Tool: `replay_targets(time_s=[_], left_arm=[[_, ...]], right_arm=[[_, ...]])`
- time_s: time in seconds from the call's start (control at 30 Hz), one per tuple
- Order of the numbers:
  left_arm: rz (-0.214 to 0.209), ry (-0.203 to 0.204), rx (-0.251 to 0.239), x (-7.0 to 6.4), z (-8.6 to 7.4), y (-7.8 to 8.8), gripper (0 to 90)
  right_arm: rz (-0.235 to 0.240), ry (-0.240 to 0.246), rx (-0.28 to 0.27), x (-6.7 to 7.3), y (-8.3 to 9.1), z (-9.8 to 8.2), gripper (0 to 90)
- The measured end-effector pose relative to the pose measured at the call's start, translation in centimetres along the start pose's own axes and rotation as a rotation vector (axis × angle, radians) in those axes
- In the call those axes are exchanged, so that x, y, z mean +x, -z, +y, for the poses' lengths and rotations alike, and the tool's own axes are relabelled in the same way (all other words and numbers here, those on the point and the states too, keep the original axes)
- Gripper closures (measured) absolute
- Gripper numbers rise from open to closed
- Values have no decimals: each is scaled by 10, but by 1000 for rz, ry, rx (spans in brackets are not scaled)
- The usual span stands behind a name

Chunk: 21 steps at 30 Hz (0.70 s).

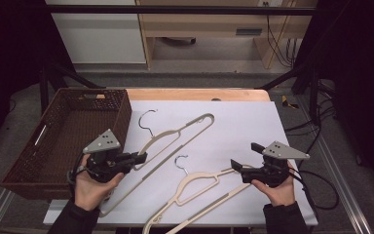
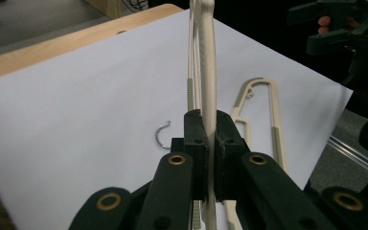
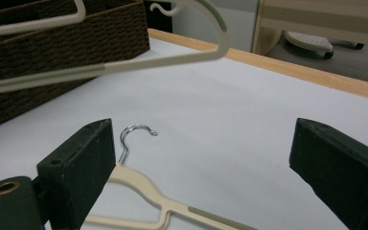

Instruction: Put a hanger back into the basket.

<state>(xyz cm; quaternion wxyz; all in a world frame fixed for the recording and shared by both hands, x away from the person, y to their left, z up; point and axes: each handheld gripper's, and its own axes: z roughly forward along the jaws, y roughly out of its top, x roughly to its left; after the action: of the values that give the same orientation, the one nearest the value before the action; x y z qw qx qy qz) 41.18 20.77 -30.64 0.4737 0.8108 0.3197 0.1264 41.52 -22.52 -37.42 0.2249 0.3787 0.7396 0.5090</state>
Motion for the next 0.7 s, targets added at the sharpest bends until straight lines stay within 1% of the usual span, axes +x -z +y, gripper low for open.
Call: replay_targets(time_s=[0.17, 0.37, 0.4, 0.43, 0.47, 0.53, 0.57, 0.6, 0.7], left_arm=[[5, -14, -7, 14, 10, 9, 862], [37, -34, -7, 31, 20, 18, 863], [46, -33, -15, 35, 21, 20, 863], [51, -42, -14, 38, 22, 22, 863], [57, -38, -22, 42, 22, 23, 862], [69, -50, -24, 50, 23, 28, 863], [82, -48, -27, 54, 23, 31, 863], [92, -56, -23, 59, 24, 33, 863], [123, -54, -20, 70, 23, 37, 862]], right_arm=[[-12, -1, -6, -3, 4, 0, 80], [-27, -11, -6, -6, 5, -1, 77], [-29, -9, -5, -7, 5, -1, 75], [-34, -6, -2, -7, 5, -1, 73], [-35, -1, 1, -8, 6, -1, 72], [-41, 3, -2, -8, 6, -1, 68], [-44, 0, -5, -8, 6, -1, 64], [-47, 0, -6, -8, 6, -1, 59], [-57, 6, -2, -8, 6, -1, 55]])
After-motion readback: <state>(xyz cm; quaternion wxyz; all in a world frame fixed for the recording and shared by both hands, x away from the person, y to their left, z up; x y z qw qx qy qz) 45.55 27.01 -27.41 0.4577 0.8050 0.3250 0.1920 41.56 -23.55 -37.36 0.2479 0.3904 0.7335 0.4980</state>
